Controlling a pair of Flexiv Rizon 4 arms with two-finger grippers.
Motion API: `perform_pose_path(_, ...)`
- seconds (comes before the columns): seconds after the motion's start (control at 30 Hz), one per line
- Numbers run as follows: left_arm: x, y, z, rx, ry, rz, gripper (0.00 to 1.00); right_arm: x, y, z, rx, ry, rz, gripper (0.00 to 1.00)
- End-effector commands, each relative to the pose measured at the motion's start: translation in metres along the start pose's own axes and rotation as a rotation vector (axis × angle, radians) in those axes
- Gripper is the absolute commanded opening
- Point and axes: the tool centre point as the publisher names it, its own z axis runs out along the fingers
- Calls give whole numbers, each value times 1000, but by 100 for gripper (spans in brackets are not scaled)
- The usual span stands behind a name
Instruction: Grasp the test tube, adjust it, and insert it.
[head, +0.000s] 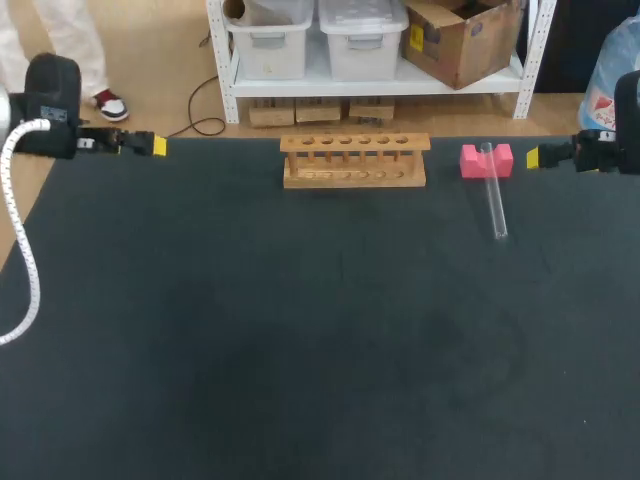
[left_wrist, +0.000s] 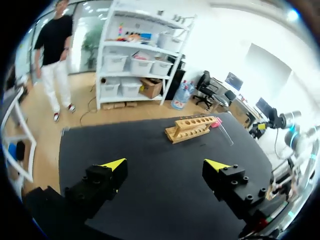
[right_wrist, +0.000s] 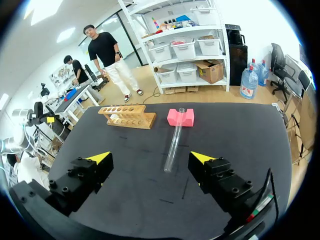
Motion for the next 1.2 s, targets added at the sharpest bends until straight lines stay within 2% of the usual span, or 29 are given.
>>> perform_pose_path(0.03, -2, 12, 8, 271, -109, 182, 100, 0, 1, -1, 5, 0, 0, 100)
perform_pose_path(0.1, -3, 11, 8, 350, -145, 270, 100, 0, 1, -1, 5, 0, 0, 100)
perform_pose_path(0.2, -1, 9, 16, 419, -185, 392, 100, 0, 1, -1, 5, 0, 0, 100)
perform_pose_path(0.23, 0, 8, 19, 419, -204, 423, 100, 0, 1, -1, 5, 0, 0, 100)
perform_pose_path(0.3, 0, 8, 23, 479, -226, 458, 100, 0, 1, -1, 5, 0, 0, 100)
perform_pose_path(0.43, 1, 6, 32, 530, -273, 541, 100, 0, 1, -1, 5, 0, 0, 100)
perform_pose_path(0.57, 3, 4, 50, 529, -322, 609, 100, 0, 1, -1, 5, 0, 0, 100)
perform_pose_path(0.8, -1, -1, 79, 524, -344, 630, 100, 0, 1, -1, 5, 0, 0, 100)
perform_pose_path(0.97, -6, -8, 93, 542, -329, 625, 100, 0, 1, -1, 5, 0, 0, 100)
perform_pose_path(1.2, -9, -12, 106, 507, -297, 602, 100, 0, 1, -1, 5, 0, 0, 100)
